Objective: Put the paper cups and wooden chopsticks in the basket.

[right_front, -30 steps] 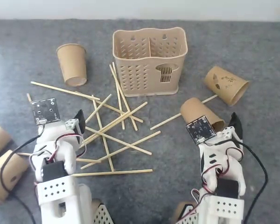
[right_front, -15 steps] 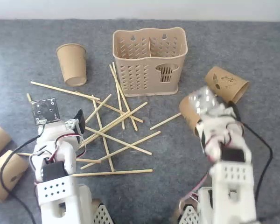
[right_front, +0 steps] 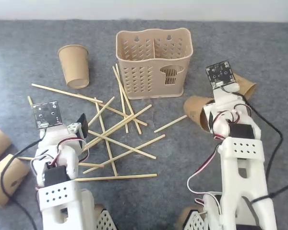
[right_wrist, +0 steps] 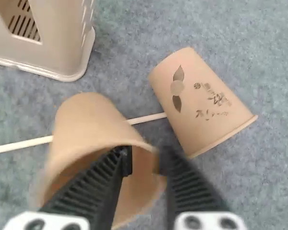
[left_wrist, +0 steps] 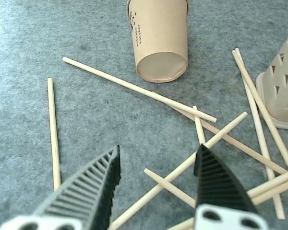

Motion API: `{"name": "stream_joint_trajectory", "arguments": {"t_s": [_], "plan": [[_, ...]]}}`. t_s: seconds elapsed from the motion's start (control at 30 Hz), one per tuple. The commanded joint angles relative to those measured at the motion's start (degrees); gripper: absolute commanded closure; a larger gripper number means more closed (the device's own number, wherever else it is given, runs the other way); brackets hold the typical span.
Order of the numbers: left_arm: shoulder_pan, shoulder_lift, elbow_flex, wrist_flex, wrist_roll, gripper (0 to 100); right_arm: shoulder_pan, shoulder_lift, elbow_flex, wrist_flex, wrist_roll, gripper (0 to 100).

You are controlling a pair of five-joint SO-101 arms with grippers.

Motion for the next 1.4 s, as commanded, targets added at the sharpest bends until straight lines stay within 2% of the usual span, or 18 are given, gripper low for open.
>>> {"name": "stream_joint_trajectory", "arguments": {"t_s": [0.0,0.43,0.67,0.8,0.97,1.2,1.37], "plan": [[-0.1,-1.0,-0.5,-1.7,-0.7,76,-0.7,0.1,-6.3,4.4,-0.8,97.2],[-0.1,-1.0,-0.4,-1.6,-0.7,76,-1.7,0.2,-18.2,17.0,-1.5,99.0],[-0.1,-1.0,-0.3,-1.5,-0.8,76,-1.3,5.0,-17.1,23.6,9.9,98.6],[-0.1,-1.0,0.0,-1.7,-0.8,76,3.3,3.1,-16.4,29.4,18.2,97.0],[-0.1,-1.0,0.0,-1.8,-0.8,76,8.7,-3.2,-9.7,31.2,26.6,85.1],[-0.1,-1.0,0.0,-1.8,-0.8,76,10.3,-24.1,6.3,31.9,35.1,83.9],[-0.1,-1.0,0.0,-1.8,-0.8,76,10.1,-37.1,22.1,22.6,37.6,71.6]]}}
